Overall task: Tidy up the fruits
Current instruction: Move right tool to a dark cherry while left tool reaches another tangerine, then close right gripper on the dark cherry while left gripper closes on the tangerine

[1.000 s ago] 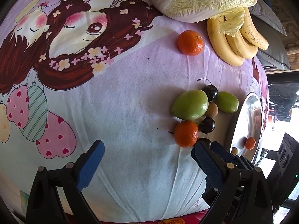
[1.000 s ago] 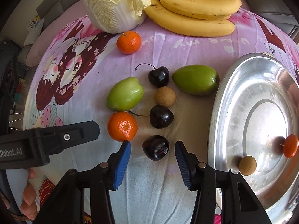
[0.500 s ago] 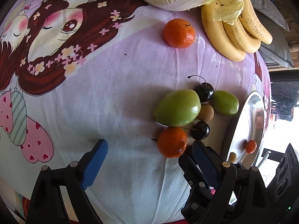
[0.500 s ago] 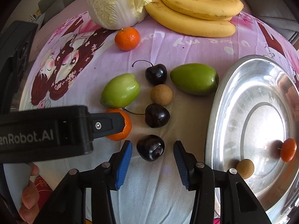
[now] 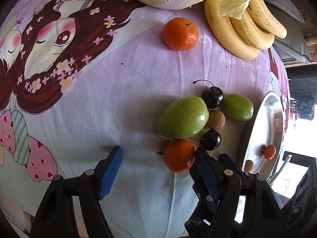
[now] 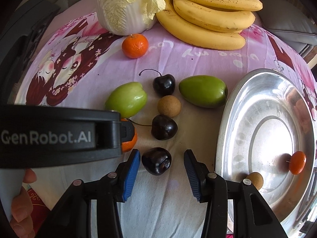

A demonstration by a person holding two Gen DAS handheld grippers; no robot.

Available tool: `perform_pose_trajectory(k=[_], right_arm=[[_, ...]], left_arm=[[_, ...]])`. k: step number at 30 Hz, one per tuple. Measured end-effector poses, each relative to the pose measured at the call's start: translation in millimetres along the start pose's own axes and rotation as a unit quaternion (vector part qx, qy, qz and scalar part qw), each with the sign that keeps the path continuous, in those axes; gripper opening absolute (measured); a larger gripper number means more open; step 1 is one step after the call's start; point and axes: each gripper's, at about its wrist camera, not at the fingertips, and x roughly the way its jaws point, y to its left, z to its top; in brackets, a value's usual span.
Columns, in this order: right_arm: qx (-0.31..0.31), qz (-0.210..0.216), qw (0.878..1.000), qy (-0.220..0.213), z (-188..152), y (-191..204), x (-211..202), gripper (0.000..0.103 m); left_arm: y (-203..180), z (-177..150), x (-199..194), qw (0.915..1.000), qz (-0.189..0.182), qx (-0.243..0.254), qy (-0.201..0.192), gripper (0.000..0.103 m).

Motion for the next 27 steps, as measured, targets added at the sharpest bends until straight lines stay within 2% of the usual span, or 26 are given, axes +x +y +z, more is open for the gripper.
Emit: perform_pose_trajectory(k=[19,24,27], right_arm=[[0.007,0.031,0.999,-0.028,-3,-17,-2,0.049],[0.009,0.038,0.999,-0.029,-5,-19,-4,0.050],[0.009,0.042,0.999,-0.029,-7,-19,-5,0.050]], left_arm=[[-71,9,31,0.9991,0.013,0.040,0.009,0.075],[-81,10,30,0.9990,0.009,0.044,0.008,0.062],[-84,10,30,0.9989,0.008,0.047,0.007,0.058]])
